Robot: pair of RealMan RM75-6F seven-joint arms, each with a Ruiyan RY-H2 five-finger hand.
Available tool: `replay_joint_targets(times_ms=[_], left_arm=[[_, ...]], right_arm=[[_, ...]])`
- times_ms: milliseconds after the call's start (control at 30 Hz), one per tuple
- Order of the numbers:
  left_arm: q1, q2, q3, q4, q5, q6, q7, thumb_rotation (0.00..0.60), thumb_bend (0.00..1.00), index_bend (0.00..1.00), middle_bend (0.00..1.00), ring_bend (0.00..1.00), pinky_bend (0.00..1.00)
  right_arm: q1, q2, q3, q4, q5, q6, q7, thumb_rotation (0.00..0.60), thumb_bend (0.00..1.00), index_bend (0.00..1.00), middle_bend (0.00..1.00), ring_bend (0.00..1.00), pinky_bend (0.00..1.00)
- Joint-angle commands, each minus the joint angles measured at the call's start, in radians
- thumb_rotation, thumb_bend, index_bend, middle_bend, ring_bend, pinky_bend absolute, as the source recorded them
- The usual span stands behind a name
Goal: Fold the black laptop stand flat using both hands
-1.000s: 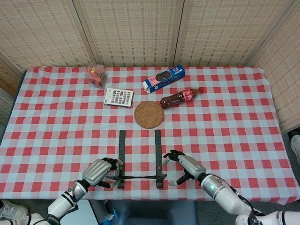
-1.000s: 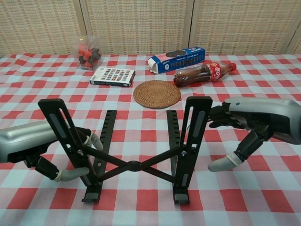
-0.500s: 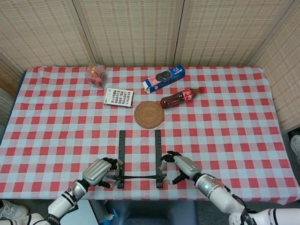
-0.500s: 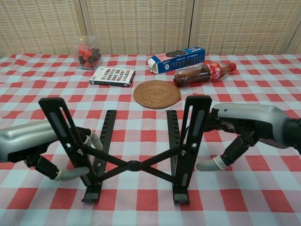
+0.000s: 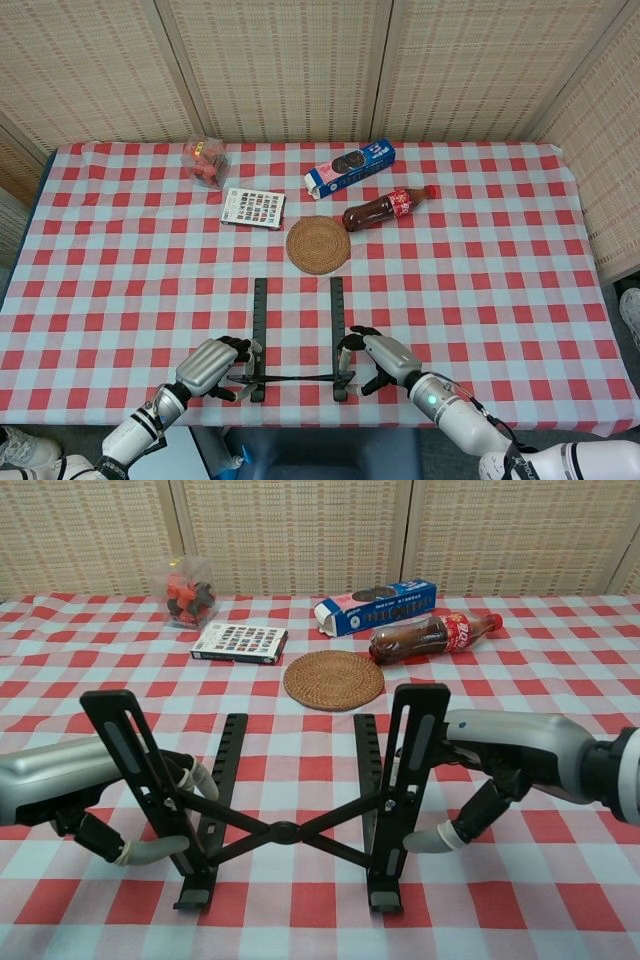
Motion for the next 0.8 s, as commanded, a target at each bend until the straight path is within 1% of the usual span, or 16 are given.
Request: replay_joint_targets(times_ms=[33, 400, 600, 800], left_arm=[[0.000, 0.000, 0.000, 0.001, 0.000, 0.000, -0.001, 0.425, 0.36, 0.55, 0.26, 0.29, 0.27], [-0.003, 0.001, -0.002, -0.001, 0.000, -0.004, 0.002, 0.428, 0.36, 0.54, 0.26, 0.29, 0.27], [-0.004, 0.001, -0.004, -0.001, -0.002, -0.006, 0.003, 0.428, 0.36, 0.54, 0.26, 0.29, 0.26], [-0.006, 0.002, -0.006, -0.002, -0.004, -0.008, 0.003, 0.425, 0.36, 0.54, 0.26, 0.29, 0.26]], right_arm=[[0.002, -0.002, -0.001, -0.001, 0.003, 0.000, -0.004, 0.600, 0.22, 0.49, 0.24, 0.03, 0.00], [0.004, -0.010, -0.006, -0.003, 0.015, 0.007, -0.021, 0.600, 0.26, 0.53, 0.26, 0.04, 0.00], [0.005, -0.013, -0.007, -0.006, 0.021, 0.011, -0.027, 0.600, 0.30, 0.54, 0.27, 0.04, 0.00], [0.006, -0.015, -0.005, -0.007, 0.025, 0.013, -0.029, 0.600, 0.37, 0.55, 0.28, 0.05, 0.00]])
